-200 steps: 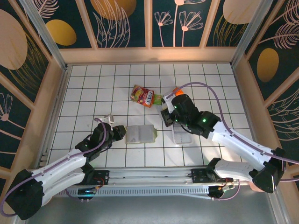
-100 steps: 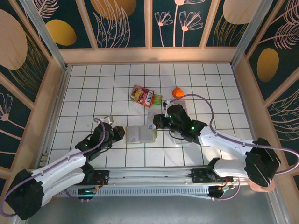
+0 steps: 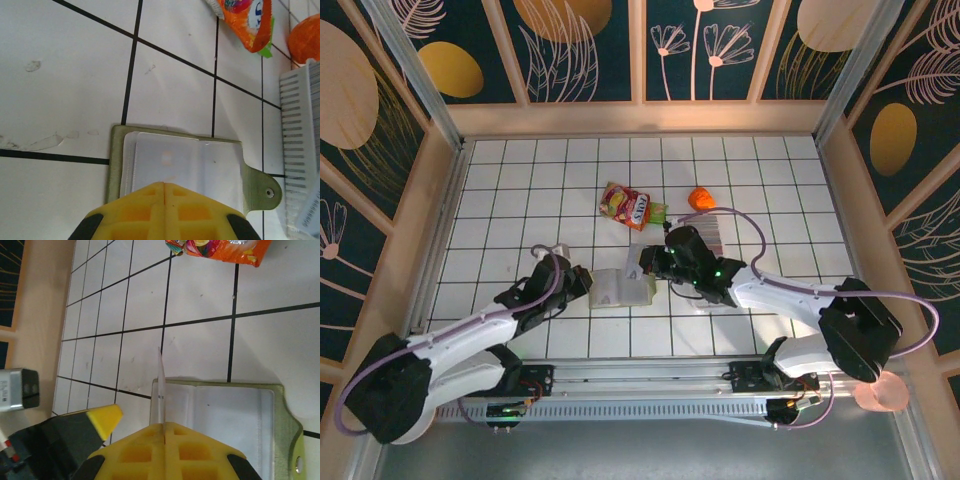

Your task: Put the credit cards into the card holder

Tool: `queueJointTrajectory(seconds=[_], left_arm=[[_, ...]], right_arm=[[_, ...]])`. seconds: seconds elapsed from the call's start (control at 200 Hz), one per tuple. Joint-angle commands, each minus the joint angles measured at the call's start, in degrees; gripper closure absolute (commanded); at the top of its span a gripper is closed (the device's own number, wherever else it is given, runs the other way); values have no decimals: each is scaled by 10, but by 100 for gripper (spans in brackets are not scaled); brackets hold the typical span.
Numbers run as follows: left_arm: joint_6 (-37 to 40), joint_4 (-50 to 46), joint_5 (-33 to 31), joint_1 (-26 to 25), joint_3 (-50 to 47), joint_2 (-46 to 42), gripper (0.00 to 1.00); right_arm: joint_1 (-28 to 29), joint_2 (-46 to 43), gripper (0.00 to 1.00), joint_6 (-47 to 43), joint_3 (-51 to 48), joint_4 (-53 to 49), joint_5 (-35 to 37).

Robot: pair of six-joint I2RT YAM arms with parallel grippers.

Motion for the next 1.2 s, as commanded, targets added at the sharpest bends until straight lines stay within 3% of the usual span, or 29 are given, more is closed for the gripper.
queueJointTrajectory(seconds=[0.0, 0.455, 1.196], left_arm=[[19, 27, 9, -1, 29, 23, 100], [14, 56, -17, -1, -29, 8, 100], [14, 58, -35, -1, -45, 39, 100]], right_arm=[[6, 6, 100, 34, -12, 26, 20], [19, 77, 100, 19, -15, 40, -5], [40, 142, 100, 55, -7, 90, -19]])
